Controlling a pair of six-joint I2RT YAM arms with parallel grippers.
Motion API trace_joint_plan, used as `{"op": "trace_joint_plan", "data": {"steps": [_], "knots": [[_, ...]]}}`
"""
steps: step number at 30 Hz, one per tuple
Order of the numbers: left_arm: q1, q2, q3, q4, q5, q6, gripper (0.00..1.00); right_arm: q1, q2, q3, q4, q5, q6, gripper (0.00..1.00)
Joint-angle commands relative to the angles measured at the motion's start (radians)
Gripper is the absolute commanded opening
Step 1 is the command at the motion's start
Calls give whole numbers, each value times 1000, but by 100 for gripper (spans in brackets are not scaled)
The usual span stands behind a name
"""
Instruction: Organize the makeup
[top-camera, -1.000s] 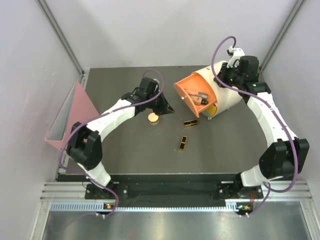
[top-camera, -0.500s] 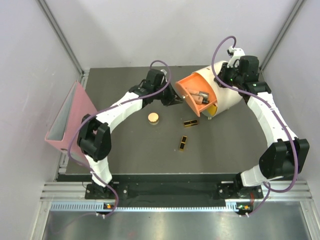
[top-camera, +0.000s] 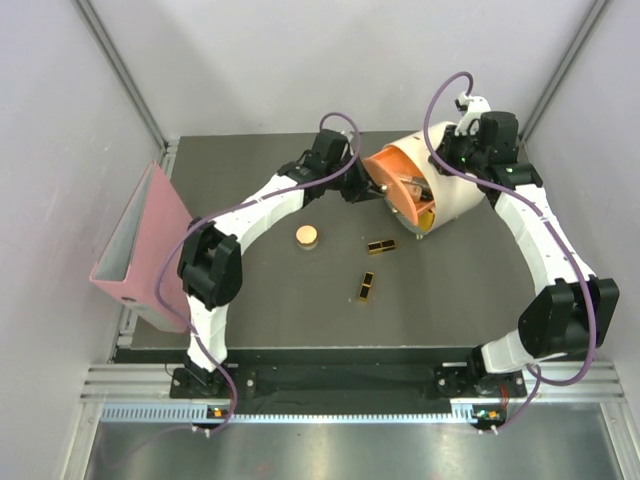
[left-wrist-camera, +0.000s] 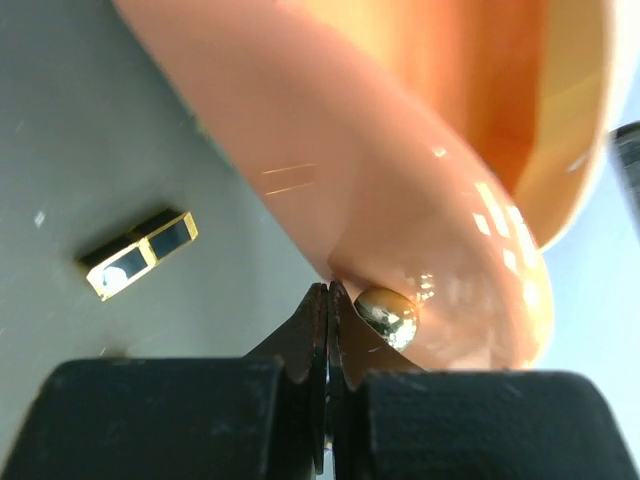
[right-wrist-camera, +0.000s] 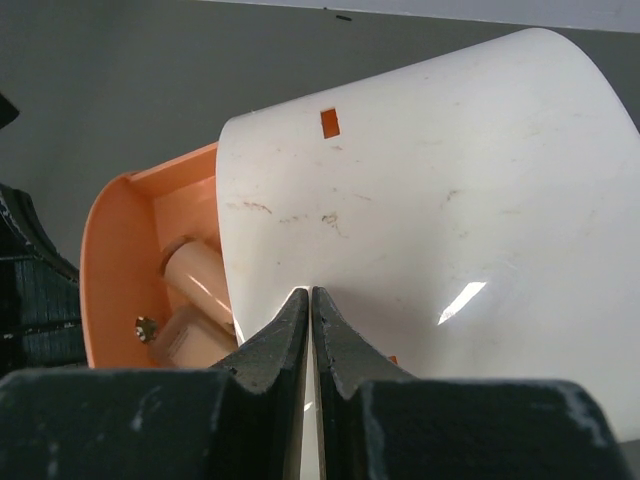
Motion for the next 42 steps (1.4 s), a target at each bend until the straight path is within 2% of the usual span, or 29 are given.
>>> {"op": "trace_joint_plan", "data": {"steps": [1,14,17,21,22,23,26,32,34,36,42], "knots": [[-6,39,120,92,22,-28,0,-13,51,-68,-236,46,-1,6],[-27,217,330,121,60,-95,0,-13,66,-50,-242,52,-8,6],[-30,220,327,107,50,-74,0,-13,71,-42,-247,52,-11,6],[-21,110,238,72,-34,-8,0,-13,72,-40,-247,51,-16,6],[-18,87,180,78,-50,-2,6,-13,74,-39,-249,49,-16,6],[-10,62,149,86,-68,7,21,-13,74,-39,-249,46,-18,6],[-1,-18,39,129,-78,18,39,-13,74,-40,-245,39,-16,6],[8,-58,-148,279,28,-61,48,-13,82,-43,-242,34,-22,6],[10,-52,-220,407,71,-115,53,-13,82,-45,-241,33,-21,6],[11,-41,-257,515,88,-178,65,-14,82,-49,-236,34,-22,5],[17,1,-291,638,99,-238,62,-13,76,-59,-236,34,-24,6]]}}
